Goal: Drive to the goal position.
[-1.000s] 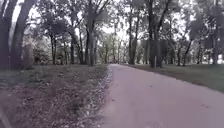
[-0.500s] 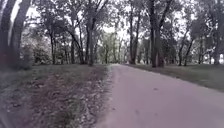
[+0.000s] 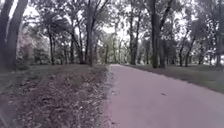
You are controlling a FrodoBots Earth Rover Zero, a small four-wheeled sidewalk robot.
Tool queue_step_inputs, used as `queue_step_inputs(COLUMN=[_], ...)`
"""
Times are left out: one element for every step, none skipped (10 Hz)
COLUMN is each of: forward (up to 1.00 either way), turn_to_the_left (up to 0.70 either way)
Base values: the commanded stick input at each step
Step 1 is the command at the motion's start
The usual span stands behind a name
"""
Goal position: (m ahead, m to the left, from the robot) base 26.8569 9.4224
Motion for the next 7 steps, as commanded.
queue_step_inputs(forward=[0.69,0.69,0.69,0.69,0.69,0.69,0.68], turn_to_the_left=[0.0,0.0,0.01,0.04,0.11,0.14,0.09])
